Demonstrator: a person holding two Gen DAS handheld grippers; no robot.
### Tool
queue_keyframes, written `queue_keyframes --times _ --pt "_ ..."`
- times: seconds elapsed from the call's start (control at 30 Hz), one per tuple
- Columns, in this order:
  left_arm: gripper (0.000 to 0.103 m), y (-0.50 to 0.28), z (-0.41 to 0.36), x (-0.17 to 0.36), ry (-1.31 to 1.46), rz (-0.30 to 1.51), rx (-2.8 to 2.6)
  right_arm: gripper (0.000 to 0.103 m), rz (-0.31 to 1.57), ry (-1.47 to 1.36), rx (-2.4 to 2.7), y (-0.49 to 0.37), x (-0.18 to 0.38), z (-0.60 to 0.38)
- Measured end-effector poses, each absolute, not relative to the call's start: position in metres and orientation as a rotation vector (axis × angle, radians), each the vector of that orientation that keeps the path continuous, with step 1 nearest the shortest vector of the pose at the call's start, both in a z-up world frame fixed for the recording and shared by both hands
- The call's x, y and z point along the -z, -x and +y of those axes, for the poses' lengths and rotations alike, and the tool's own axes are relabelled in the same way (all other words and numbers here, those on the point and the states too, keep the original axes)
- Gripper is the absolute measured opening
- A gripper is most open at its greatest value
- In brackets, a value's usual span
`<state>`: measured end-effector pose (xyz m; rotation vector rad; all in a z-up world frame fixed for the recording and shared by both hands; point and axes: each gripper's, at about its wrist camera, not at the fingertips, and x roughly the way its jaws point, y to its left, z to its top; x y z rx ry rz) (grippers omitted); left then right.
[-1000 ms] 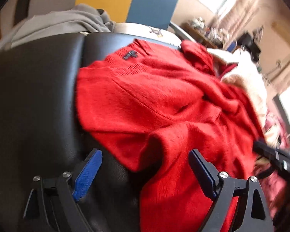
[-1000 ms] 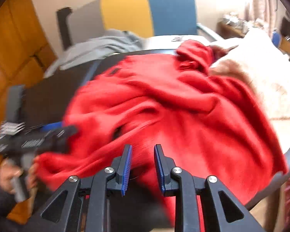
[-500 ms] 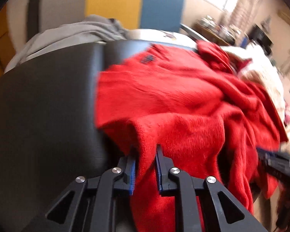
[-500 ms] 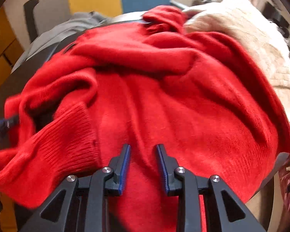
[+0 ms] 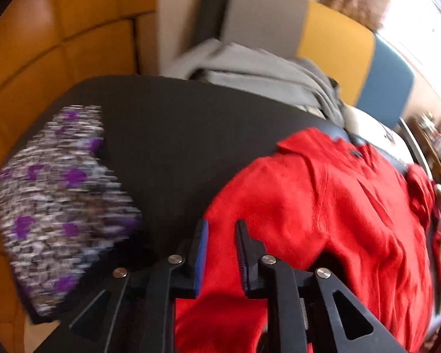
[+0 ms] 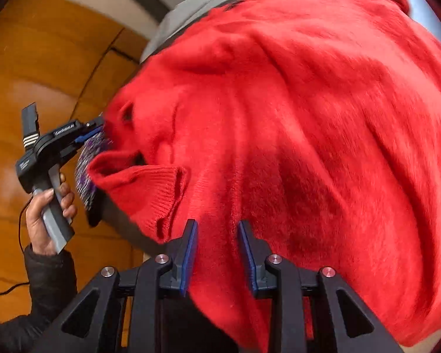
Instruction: Fold clothes
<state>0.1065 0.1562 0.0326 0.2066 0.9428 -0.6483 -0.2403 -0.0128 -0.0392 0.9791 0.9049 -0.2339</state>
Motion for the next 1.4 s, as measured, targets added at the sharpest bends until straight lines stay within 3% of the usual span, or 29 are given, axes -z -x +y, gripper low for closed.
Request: queue_keyframes --times 0.03,0.1,0.47,0.6,0.7,0.77,0.8,0.93,0.97,1.0,1.03,1.1,1.4 --pt "0.047 -0.106 0.164 -0.036 -0.204 0.930 0.643 0.029 0.904 -0.962 0.222 0.240 0.035 -0.013" --pt "0.057 -0.103 0.179 -0.041 -0.186 0.908 0.647 0.029 0.896 -0.933 0.233 0.242 0.027 -0.026" --pt "0.057 -0.072 0.201 -0.021 -0.126 0.989 0.672 0.029 0.900 -0.691 0.506 0.252 0.002 -0.073" --pt "0.074 -0.079 0.231 -0.003 -0.165 1.013 0.562 0.029 0.948 -0.587 0.538 0.220 0.015 -0.084" --pt "0.077 -0.089 0.244 0.017 -0.070 1.131 0.580 0.029 0.974 -0.563 0.554 0.203 0.030 -0.094" --pt "0.080 -0.085 0.233 0.024 -0.107 1.120 0.595 0.029 0.978 -0.571 0.571 0.198 0.040 -0.099" --pt "0.087 -0.082 0.226 0.027 -0.129 1.111 0.602 0.029 0.966 -0.578 0.573 0.198 0.042 -0.101" --pt "0.091 -0.071 0.200 0.040 -0.217 1.075 0.632 0.026 0.932 -0.550 0.589 0.201 0.046 -0.105" --pt "0.090 -0.069 0.194 0.043 -0.239 1.065 0.639 0.026 0.928 -0.541 0.591 0.201 0.047 -0.105" --pt "0.079 -0.066 0.187 0.046 -0.260 1.056 0.646 0.026 0.922 -0.539 0.585 0.202 0.047 -0.106" --pt "0.055 -0.063 0.181 0.049 -0.282 1.047 0.653 0.026 0.914 -0.534 0.577 0.203 0.048 -0.105" --pt "0.016 -0.061 0.160 0.045 -0.325 1.010 0.664 0.026 0.905 -0.518 0.565 0.205 0.049 -0.105" --pt "0.015 -0.139 0.085 0.042 -0.448 0.936 0.524 0.025 0.896 -0.557 0.695 0.235 0.051 -0.106"
